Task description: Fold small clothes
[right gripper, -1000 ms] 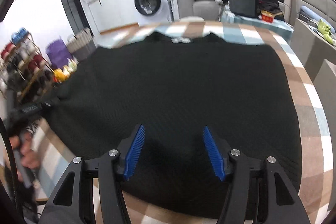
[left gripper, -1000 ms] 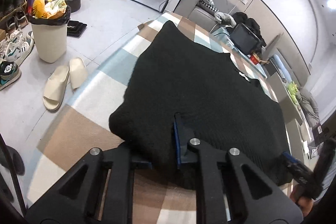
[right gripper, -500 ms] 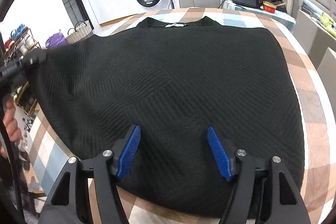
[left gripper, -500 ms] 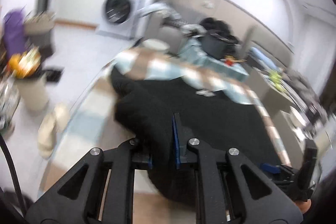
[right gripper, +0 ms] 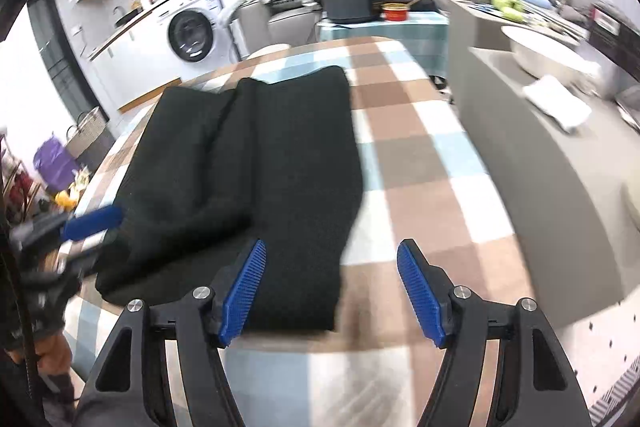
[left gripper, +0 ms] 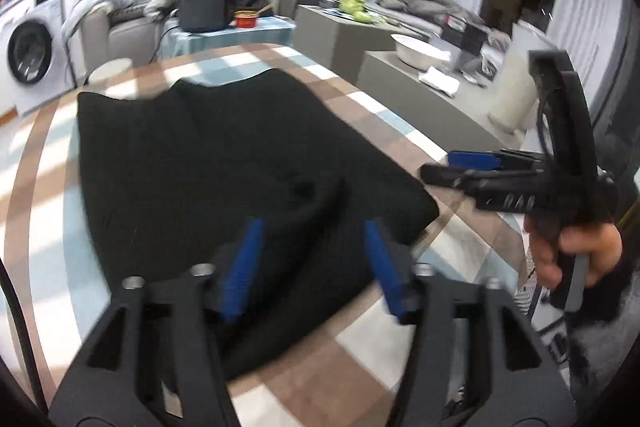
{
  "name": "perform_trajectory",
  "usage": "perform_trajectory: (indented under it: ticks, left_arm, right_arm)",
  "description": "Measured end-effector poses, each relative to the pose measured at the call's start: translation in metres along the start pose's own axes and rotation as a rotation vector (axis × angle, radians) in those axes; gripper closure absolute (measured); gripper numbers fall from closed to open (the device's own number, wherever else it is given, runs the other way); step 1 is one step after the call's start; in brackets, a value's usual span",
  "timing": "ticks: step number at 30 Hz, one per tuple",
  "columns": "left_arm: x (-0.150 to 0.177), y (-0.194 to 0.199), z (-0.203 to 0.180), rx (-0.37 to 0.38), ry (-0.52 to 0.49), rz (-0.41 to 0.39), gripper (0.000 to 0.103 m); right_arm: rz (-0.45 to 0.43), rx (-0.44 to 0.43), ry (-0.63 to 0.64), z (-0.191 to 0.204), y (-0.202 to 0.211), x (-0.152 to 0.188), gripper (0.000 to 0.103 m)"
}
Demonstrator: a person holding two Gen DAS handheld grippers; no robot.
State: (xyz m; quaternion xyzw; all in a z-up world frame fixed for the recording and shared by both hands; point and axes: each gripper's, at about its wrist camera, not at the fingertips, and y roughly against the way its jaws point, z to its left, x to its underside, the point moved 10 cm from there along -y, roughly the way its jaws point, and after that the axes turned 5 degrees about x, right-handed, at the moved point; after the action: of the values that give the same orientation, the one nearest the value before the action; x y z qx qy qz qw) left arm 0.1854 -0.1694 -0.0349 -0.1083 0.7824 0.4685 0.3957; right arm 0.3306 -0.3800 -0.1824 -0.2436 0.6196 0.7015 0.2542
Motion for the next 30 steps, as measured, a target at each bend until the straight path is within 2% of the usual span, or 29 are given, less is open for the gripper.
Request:
perform_trajectory:
  ticks: [3, 6, 9, 14, 15, 17, 18, 19, 20, 23, 25, 26, 27, 29, 30]
  left_arm:
    - [0.012, 0.015, 0.030, -0.038, 0.090, -0.020, 0.042]
    - [0.024, 0.026, 0.073, -0.109, 0.195, -0.031, 0.041]
    - [0.045, 0.041, 0.112, -0.155, 0.259, -0.024, 0.041]
    - [0.058, 0.053, 0.143, -0.187, 0.320, -0.032, 0.041]
    - [0.059, 0.053, 0.144, -0.190, 0.322, -0.032, 0.041]
    - [0.061, 0.054, 0.150, -0.194, 0.329, -0.031, 0.041]
    - [0.063, 0.055, 0.153, -0.195, 0.330, -0.028, 0.041]
    - [0.062, 0.053, 0.151, -0.196, 0.328, -0.027, 0.041]
    - [0.063, 0.054, 0.154, -0.201, 0.325, -0.027, 0.041]
    - [0.060, 0.052, 0.152, -0.208, 0.321, -0.037, 0.041]
    - [0.057, 0.051, 0.149, -0.204, 0.330, -0.043, 0.041]
    - [0.057, 0.050, 0.150, -0.193, 0.338, -0.045, 0.041]
    - [0.056, 0.048, 0.148, -0.188, 0.341, -0.046, 0.041]
    - [0.056, 0.042, 0.148, -0.183, 0.341, -0.039, 0.041]
    - [0.056, 0.039, 0.146, -0.179, 0.342, -0.034, 0.041]
  right_arm:
    - [0.003, -0.059, -0.019, 0.007, -0.002, -0.004, 0.033]
    - [0.010, -0.168, -0.016, 0.036, -0.005, -0.010, 0.033]
    - [0.030, -0.294, -0.003, 0.071, -0.011, -0.014, 0.033]
    - [0.117, -0.359, -0.004, 0.105, -0.032, -0.006, 0.037]
    - [0.132, -0.364, -0.015, 0.109, -0.038, -0.005, 0.038]
    - [0.160, -0.335, -0.057, 0.109, -0.056, -0.004, 0.047]
    - [0.163, -0.324, -0.077, 0.108, -0.061, -0.004, 0.061]
    - [0.157, -0.306, -0.092, 0.107, -0.065, -0.006, 0.082]
    - [0.148, -0.307, -0.099, 0.105, -0.064, -0.009, 0.091]
    - [0.070, -0.377, -0.061, 0.117, -0.021, -0.016, 0.094]
    - [0.066, -0.460, -0.077, 0.124, 0.008, -0.011, 0.094]
    - [0.078, -0.470, -0.081, 0.125, 0.016, -0.004, 0.094]
    - [0.096, -0.449, -0.077, 0.123, 0.016, 0.005, 0.094]
    - [0.155, -0.321, -0.038, 0.109, -0.001, 0.032, 0.092]
    - [0.195, -0.285, -0.020, 0.104, -0.010, 0.042, 0.090]
